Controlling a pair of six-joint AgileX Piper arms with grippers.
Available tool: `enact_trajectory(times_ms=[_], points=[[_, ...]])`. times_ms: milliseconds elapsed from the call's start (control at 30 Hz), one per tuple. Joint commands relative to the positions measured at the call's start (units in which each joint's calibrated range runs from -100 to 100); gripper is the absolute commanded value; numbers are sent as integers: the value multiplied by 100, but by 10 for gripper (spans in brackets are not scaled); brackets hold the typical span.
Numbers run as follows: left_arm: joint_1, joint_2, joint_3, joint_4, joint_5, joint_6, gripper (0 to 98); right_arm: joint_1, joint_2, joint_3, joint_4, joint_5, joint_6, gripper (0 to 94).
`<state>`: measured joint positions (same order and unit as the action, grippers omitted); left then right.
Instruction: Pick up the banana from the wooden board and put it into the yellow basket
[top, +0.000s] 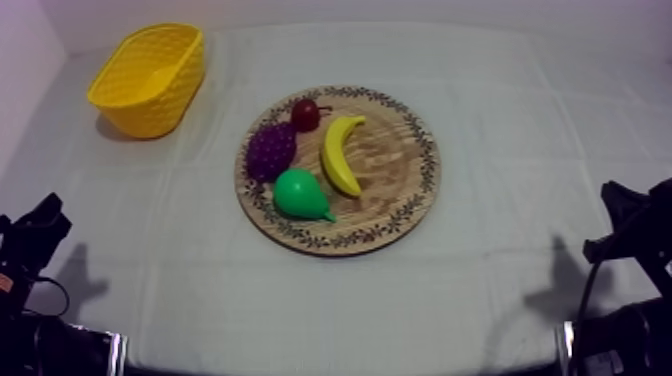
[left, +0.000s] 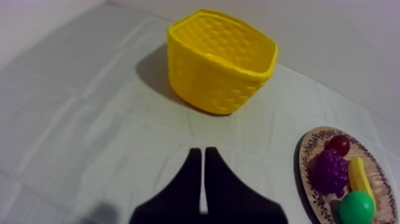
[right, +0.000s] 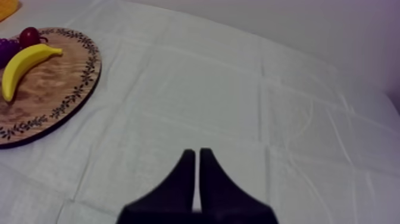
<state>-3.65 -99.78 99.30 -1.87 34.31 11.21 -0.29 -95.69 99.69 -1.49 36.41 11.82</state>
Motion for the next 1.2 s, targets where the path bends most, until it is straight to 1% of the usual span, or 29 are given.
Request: enact_trajectory(times_ms=[0, 367, 533, 600, 667, 767, 800, 900, 967, 1000, 1033, 1067, 1100, 1167], points=[[0, -5, 4, -1, -3, 0, 1, -2, 2, -3, 0, 12, 2, 4], [0, -5, 4, -1, -3, 0, 1, -2, 2, -3, 0, 12, 2, 4], [-2, -5, 4, -1, -3, -99, 1, -2, 2, -3, 0, 12, 2, 4], [-16, -5, 24, -9, -72, -144, 1, -2, 2, -3, 0, 12, 2, 4], [5, 77, 36, -15, -191, -123, 1, -2, 2, -3, 0, 12, 2, 4], [175, 660, -196, -45, -452, -73, 1, -2, 2, -3, 0, 12, 2, 4], [290, 988, -394, -96, -536, -42, 1, -2, 2, -3, 0, 12, 2, 4], [793, 2178, -1386, -373, -566, 142, 1, -2, 2, -3, 0, 12, 2, 4], [1189, 2956, -2306, -552, -316, 249, 1, -2, 2, -3, 0, 12, 2, 4], [1362, 3327, -2799, -601, -144, 259, 1, -2, 2, -3, 0, 12, 2, 4], [1505, 3692, -3304, -617, 54, 244, 1, -2, 2, -3, 0, 12, 2, 4], [1620, 4062, -3812, -586, 262, 187, 1, -2, 2, -3, 0, 12, 2, 4], [1703, 4426, -4325, -510, 486, 93, 1, -2, 2, -3, 0, 12, 2, 4], [1799, 5143, -5295, -291, 902, -141, 1, -2, 2, -3, 0, 12, 1, 4]])
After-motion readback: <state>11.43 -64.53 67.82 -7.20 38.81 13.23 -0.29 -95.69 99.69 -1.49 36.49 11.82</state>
